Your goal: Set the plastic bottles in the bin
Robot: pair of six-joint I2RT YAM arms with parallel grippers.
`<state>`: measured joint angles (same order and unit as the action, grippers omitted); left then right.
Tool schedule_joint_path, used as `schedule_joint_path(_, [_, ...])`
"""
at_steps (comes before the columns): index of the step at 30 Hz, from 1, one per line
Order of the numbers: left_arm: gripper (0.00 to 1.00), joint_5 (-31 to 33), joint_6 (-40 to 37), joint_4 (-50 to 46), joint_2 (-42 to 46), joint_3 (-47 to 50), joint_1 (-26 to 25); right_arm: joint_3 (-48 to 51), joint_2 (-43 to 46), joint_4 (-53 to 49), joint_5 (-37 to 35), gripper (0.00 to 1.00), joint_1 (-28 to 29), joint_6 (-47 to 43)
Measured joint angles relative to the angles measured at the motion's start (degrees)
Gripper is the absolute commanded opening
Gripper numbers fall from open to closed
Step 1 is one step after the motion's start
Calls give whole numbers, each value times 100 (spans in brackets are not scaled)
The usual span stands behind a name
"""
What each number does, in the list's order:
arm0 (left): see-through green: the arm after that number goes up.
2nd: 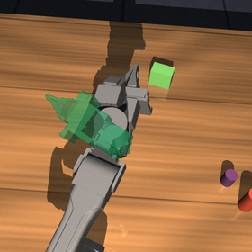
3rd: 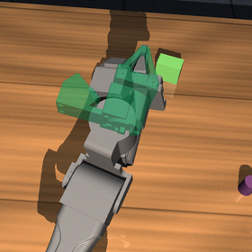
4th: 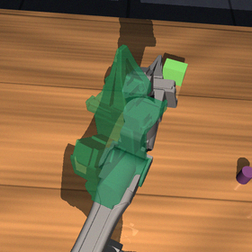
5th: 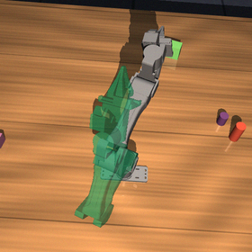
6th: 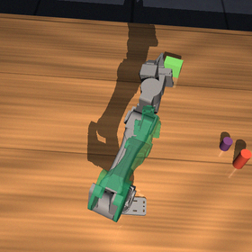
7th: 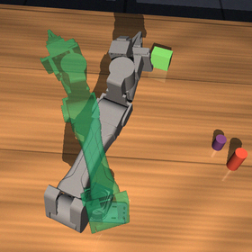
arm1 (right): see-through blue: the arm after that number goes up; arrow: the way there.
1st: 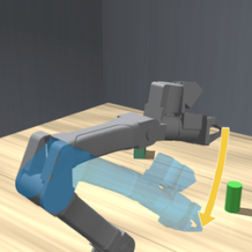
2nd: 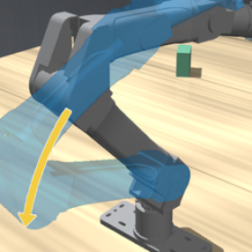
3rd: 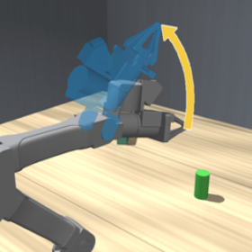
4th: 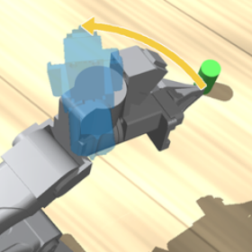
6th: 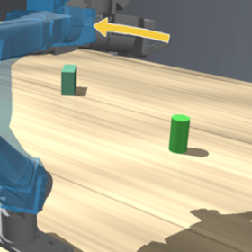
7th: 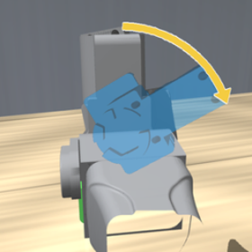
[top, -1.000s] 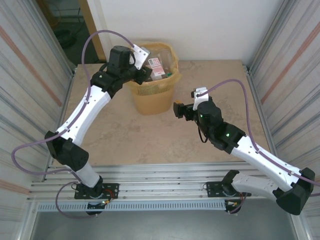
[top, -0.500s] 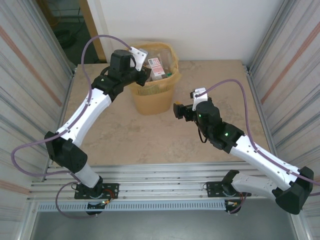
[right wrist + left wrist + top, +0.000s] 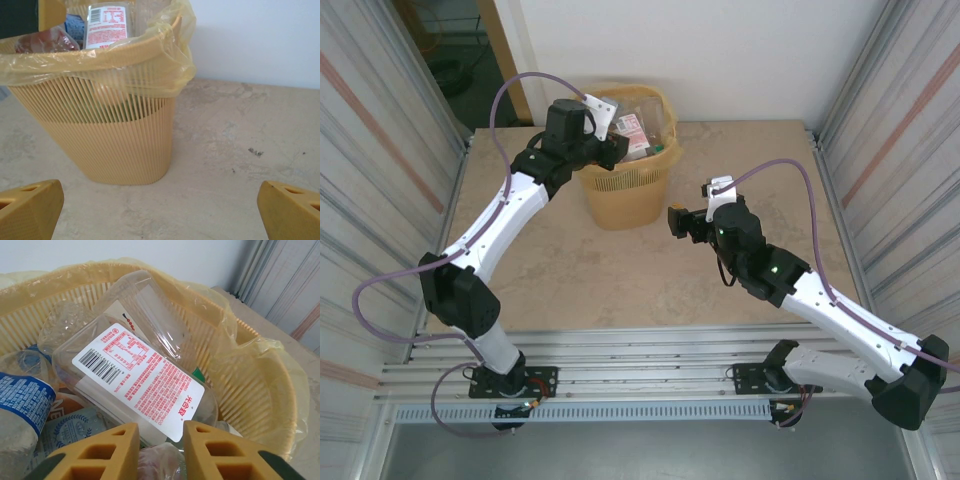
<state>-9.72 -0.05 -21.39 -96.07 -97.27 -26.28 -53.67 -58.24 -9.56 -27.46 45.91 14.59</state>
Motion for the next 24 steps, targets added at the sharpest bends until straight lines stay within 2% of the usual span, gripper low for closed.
schedule_joint_path(12, [62,-186,50,-103,328,-2,9,0,234,-129,-245,98,-85,0])
schedule_joint_path(16, [76,-140,28,0,874,136,9,0,400,-146,-398,98,-122,0])
schedule_joint_path(21, [97,129,11,317,1829,728,9,0,533,-256,-581,98,-151,0])
schedule_joint_path(24, [99,413,0,496,2347,1228,9,4,619,-306,-704,98,-170,0])
